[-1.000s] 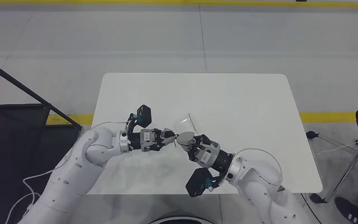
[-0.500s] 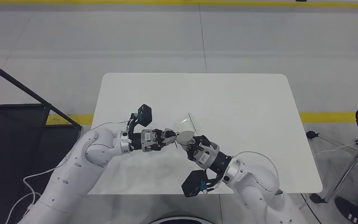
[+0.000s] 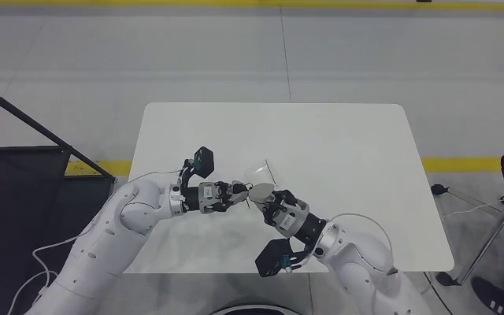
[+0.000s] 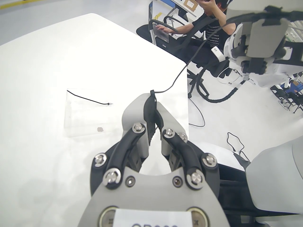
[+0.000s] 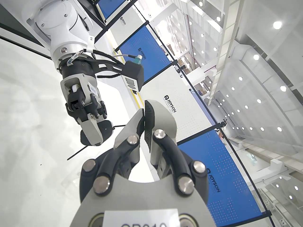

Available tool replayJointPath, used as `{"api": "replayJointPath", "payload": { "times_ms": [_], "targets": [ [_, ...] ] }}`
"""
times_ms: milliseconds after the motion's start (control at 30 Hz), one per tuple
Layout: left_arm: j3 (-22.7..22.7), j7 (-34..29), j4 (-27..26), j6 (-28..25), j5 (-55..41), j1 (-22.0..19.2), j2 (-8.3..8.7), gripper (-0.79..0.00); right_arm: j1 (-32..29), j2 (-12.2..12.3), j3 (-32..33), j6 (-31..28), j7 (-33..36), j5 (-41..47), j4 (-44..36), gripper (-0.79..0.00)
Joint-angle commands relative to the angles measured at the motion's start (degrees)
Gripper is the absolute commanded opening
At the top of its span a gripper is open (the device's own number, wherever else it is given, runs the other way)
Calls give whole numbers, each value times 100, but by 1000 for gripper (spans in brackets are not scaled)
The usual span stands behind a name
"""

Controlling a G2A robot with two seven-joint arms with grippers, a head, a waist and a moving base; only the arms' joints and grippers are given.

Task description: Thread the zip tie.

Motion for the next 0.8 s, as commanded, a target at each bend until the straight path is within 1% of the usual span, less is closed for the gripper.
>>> {"api": "replayJointPath", "payload": {
  "times_ms": [0,567,667,767],
  "targets": [
    [0,0,0,0,0,0,0,-785,0,0,0,0,0,0,0,-785],
    [0,0,0,0,0,0,0,-785,0,0,0,0,0,0,0,-785],
    [8,75,-94,135,86,68,-7,-785,0,0,0,0,0,0,0,-785],
    [11,107,-130,116,89,120,-7,-785,-39,-12,-13,77,127,2,-21,-785]
  ]
}}
